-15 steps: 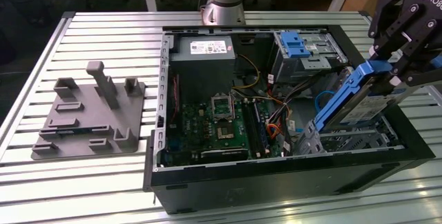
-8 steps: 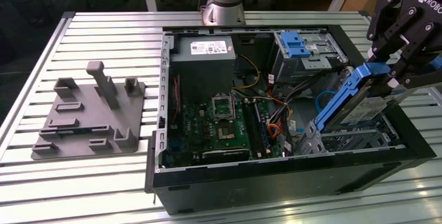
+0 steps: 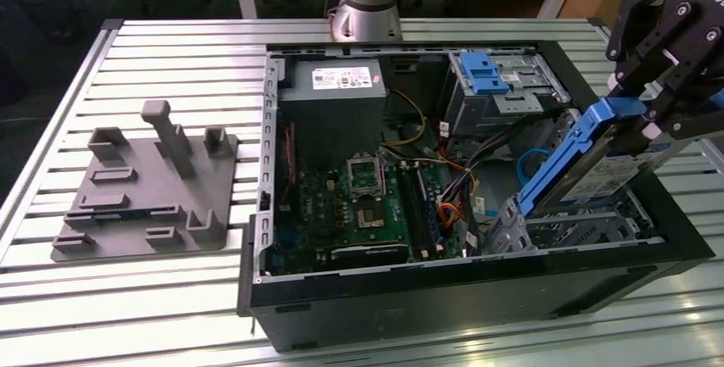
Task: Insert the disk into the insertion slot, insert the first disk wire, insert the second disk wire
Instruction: 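Insert the disk into the insertion slot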
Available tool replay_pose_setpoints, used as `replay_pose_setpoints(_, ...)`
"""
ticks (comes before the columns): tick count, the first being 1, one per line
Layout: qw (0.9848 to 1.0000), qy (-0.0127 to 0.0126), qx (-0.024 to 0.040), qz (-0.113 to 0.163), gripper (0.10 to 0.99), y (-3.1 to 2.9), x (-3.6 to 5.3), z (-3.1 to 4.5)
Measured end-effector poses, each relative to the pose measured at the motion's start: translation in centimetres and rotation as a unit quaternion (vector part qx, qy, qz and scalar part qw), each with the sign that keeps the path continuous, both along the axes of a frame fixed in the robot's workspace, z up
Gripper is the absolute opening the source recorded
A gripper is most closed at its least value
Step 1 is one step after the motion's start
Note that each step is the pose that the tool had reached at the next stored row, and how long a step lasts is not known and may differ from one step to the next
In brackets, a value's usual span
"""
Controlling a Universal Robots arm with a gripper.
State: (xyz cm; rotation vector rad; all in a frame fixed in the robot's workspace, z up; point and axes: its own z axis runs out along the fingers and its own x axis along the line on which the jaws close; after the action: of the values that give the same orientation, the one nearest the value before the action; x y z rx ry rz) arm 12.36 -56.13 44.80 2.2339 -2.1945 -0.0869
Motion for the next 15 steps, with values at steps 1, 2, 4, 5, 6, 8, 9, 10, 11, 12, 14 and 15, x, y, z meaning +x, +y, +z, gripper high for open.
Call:
replay_pose_setpoints(1, 1.0, 0.0002, -0.0008, 0.0, 0.361, 0.06, 0.0, 0.02)
replay_pose_setpoints(2, 1.0, 0.0002, -0.0008, 0.0, 0.361, 0.09, 0.0, 0.02)
replay_pose_setpoints(4, 1.0, 0.0003, -0.0009, -0.001, 0.361, 0.15, 0.01, 0.02)
replay_pose_setpoints(5, 1.0, 0.0003, -0.001, -0.001, 0.361, 0.2, 0.01, 0.02)
replay_pose_setpoints(6, 1.0, 0.0003, -0.001, -0.002, 0.361, 0.23, 0.0, 0.0)
replay_pose_setpoints(8, 1.0, 0.0004, -0.0008, -0.005, 0.361, 0.26, 0.01, -0.1)
replay_pose_setpoints(9, 1.0, 0.0004, -0.0009, -0.005, 0.361, 0.26, 0.01, -0.16)
replay_pose_setpoints(10, 1.0, 0.0005, -0.0009, -0.006, 0.361, 0.27, 0.0, -0.23)
replay_pose_setpoints(11, 1.0, 0.0007, -0.001, -0.007, 0.361, 0.27, 0.0, -0.32)
replay_pose_setpoints(12, 1.0, 0.0008, -0.001, -0.007, 0.361, 0.27, 0.0, -0.4)
replay_pose_setpoints(14, 1.0, 0.0012, -0.0011, -0.008, 0.361, 0.27, 0.0, -0.61)
replay_pose_setpoints(15, 1.0, 0.0014, -0.0009, -0.009, 0.361, 0.27, 0.0, -0.75)
